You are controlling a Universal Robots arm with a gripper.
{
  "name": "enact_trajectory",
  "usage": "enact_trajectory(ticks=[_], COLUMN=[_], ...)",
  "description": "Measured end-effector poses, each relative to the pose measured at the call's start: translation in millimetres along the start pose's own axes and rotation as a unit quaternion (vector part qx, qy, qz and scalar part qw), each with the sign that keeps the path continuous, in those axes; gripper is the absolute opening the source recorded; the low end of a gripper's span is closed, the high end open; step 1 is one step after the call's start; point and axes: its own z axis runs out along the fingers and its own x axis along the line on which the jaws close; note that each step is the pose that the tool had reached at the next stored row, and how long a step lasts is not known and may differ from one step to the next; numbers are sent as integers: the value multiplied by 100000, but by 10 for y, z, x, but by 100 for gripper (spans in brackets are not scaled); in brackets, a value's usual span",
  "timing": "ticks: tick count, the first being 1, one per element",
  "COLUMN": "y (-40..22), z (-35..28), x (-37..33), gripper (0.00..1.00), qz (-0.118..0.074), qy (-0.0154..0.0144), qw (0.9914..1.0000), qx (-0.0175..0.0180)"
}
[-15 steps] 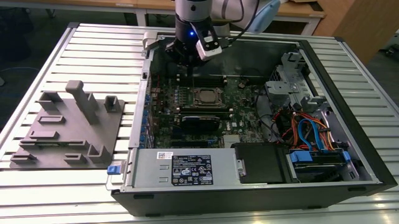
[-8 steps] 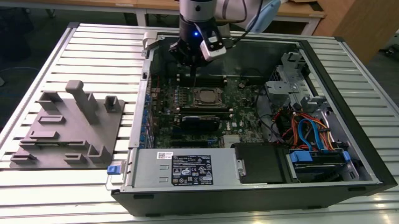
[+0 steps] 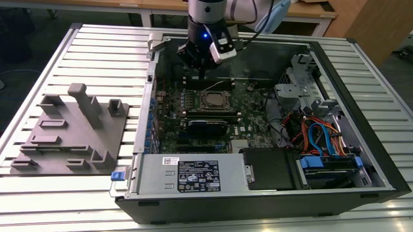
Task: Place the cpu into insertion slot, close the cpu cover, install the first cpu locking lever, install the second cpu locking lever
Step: 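Install the first cpu locking lever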
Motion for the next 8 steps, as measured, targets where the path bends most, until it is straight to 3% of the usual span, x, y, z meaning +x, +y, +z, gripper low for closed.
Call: enact_trajectory(ticks=[2,5,8], y=[0,0,0], z=[1,13,35], x=[-1,-2,-11], gripper=[10,10,10], qz=[-3,44,373], qy=[-1,35,44], qw=[100000,99997,99994], qx=[-32,-712,-1061])
